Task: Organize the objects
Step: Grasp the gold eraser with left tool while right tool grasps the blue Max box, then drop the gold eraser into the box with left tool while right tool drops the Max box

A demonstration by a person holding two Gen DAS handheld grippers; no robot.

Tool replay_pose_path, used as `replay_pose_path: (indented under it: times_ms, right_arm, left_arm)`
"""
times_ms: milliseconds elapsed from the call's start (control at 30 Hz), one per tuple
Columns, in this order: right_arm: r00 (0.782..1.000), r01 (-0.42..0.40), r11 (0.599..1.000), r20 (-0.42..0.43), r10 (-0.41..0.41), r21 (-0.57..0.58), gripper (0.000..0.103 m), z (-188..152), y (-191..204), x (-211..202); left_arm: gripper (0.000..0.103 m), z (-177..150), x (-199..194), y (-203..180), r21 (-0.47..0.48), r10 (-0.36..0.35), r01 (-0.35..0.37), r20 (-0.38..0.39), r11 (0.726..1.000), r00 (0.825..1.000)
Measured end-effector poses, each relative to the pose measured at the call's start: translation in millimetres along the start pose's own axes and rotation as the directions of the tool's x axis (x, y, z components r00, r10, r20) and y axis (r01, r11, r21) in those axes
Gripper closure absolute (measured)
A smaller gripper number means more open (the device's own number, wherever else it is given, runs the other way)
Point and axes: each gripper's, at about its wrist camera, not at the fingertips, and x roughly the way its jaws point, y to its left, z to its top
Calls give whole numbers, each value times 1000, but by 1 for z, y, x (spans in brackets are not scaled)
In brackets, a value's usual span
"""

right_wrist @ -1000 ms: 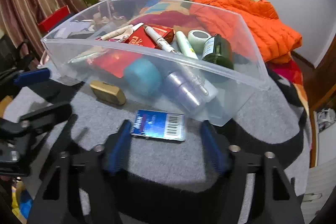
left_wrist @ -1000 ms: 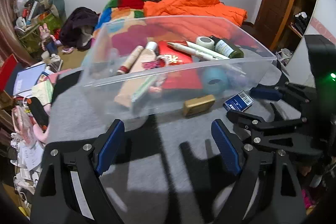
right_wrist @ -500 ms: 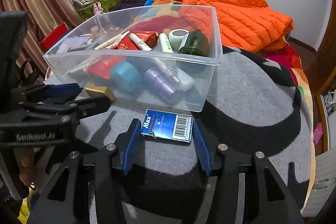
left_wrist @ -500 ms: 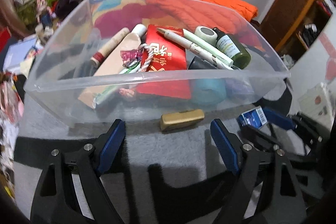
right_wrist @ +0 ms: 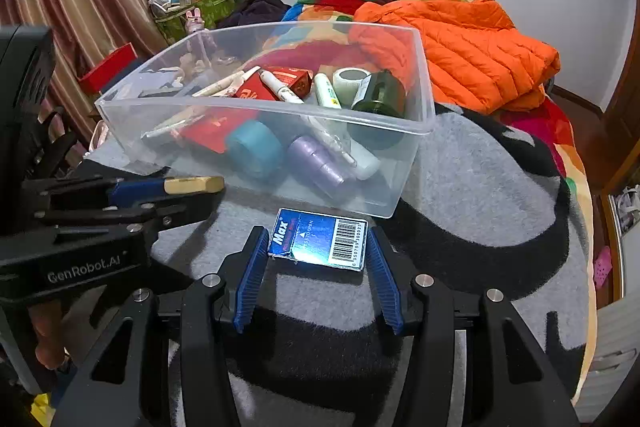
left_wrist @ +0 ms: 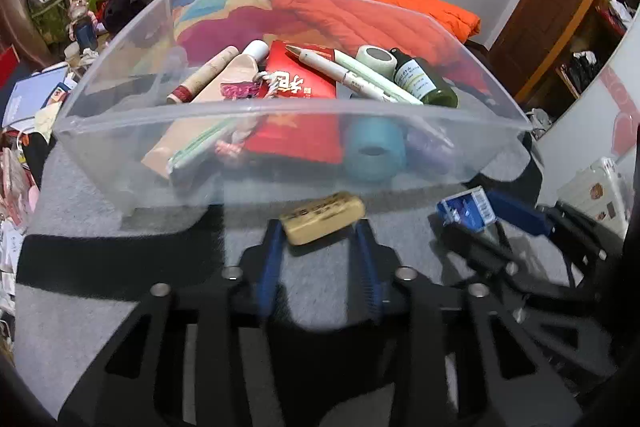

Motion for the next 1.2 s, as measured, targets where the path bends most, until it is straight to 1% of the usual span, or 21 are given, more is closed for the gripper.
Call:
replay_pose_path:
  times_ms: [33,100,267,400,467,500,533,600,633,667,767,833,900,967,1000,1200]
  right_arm:
    - [1000,-1,1000,3,1,0,56,0,0,-2]
    - [1000,-6,1000,14,6,0,56,2,1,-6]
    - [999,-7,1000,54,8,-13,56,7,8,-20]
    - [997,-7,999,77,10,-33,56,9,14,-31]
    - [996,-6,999,85,9,-35,56,11,15,-34]
    - [996,-6,999,90,10,-35,56,11,15,-36]
    - [995,-6,999,95,10,-33,56,12,15,-37]
    - [995,-6,1000,103,8,-26,56,15,14,-40]
    - [994,-7,1000,107,9,-24,56,16,14,-41]
    - [994,-8,1000,112,10,-20,56,18,14,-42]
    - [992,-7,1000,127,9,-12,56,21,11,-46]
    - [990,-7,1000,143,7,-6,56,23,9,-50]
    - [987,-7,1000,162,6,3,56,27,6,-54]
    - [984,-9,1000,176,6,13,56,31,2,-57]
    - [983,-10,1000,183,6,17,56,32,1,-58]
    - [979,-4,1000,203,-2,28,56,43,-2,-58]
  left_arm:
    - [78,-1,-2,1,3,-7,7,-1,1000,1000]
    - [82,-3,-6,6,-1,-33,33,-2,999,999]
    - [83,-7,-20,15,-7,-48,49,32,999,998]
    - [83,-10,-28,20,12,-66,66,31,998,997]
    - [78,-10,-30,18,33,-53,52,30,998,998]
    - [69,-9,-30,17,39,-45,44,31,998,998]
    - [56,-8,-29,15,42,-38,37,33,998,999]
    - [45,-4,-25,11,45,-22,21,34,999,999]
    - [44,-2,-23,8,51,-20,18,31,999,999]
    - [44,1,-20,4,63,-16,15,26,998,1000]
    - [44,7,-7,-7,98,24,-25,8,995,1000]
    - [44,10,3,-9,99,34,-32,-16,995,999]
    - [44,12,11,-9,96,60,-58,-25,994,998]
    - [51,11,13,-9,103,71,-69,-15,992,997]
    - [60,11,13,-9,110,69,-67,-12,992,998]
    - [60,1,5,-4,124,33,-32,-3,992,999]
